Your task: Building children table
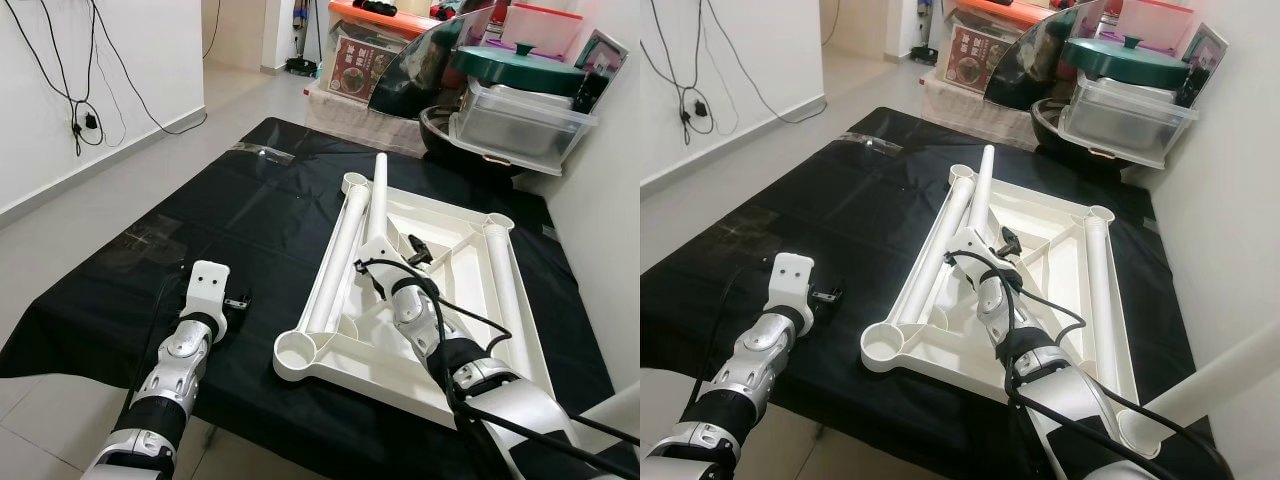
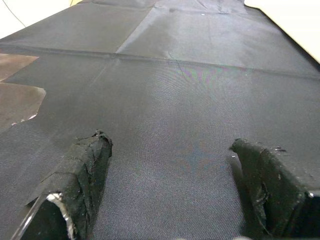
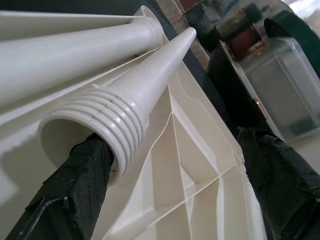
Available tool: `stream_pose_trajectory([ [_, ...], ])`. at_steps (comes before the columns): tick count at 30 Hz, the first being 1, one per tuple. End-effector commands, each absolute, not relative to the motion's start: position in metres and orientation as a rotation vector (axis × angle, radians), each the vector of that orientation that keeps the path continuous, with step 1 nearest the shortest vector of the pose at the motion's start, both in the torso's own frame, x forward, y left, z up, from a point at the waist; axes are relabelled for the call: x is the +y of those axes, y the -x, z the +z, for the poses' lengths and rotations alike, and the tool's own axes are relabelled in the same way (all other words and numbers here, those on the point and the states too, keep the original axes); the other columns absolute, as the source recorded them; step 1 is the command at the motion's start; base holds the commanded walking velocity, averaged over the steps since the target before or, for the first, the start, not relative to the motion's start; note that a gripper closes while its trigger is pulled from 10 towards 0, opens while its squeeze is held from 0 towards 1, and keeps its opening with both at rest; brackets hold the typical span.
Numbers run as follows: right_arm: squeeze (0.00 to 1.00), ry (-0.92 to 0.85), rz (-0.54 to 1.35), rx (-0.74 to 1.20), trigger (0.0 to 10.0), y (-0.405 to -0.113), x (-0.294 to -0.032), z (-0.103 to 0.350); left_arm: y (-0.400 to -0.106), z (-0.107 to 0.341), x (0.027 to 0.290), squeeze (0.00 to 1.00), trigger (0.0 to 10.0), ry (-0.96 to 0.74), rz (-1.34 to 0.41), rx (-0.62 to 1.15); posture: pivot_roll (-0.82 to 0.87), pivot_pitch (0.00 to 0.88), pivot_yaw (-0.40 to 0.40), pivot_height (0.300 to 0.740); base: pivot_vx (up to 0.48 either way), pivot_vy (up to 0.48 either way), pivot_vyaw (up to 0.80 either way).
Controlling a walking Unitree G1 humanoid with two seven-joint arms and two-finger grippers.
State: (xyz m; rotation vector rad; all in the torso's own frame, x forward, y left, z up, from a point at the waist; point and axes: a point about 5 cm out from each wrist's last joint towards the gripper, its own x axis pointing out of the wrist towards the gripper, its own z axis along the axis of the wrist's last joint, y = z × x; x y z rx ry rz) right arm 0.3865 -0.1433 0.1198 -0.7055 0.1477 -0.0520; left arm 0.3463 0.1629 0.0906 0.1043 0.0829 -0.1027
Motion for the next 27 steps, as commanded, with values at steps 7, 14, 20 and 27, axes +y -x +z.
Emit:
stream_pose_trajectory([
  [7,0.0,0.65,-0.006,0.166,0.0,-0.383,-0.14,0.112,-0.339,0.075,0.159,0.0,10.0,-0.111,-0.115,0.146,0.22,0.0,-0.219,0.74,0.0,0.0,0.0],
  [14,0.0,0.647,0.011,0.177,0.0,-0.38,-0.138,0.106,-0.34,0.076,0.158,0.0,10.0,-0.114,-0.117,0.147,0.22,0.0,-0.216,0.74,0.0,0.0,0.0],
  [20,0.0,0.648,0.017,0.192,0.0,-0.377,-0.139,0.1,-0.34,0.076,0.159,0.0,10.0,-0.117,-0.117,0.147,0.21,0.0,-0.213,0.74,0.0,0.0,0.0],
  [27,0.0,0.653,0.007,0.187,0.0,-0.366,-0.155,0.086,-0.34,0.075,0.159,0.0,10.0,-0.119,-0.119,0.152,0.19,0.0,-0.197,0.74,0.0,0.0,0.0],
])
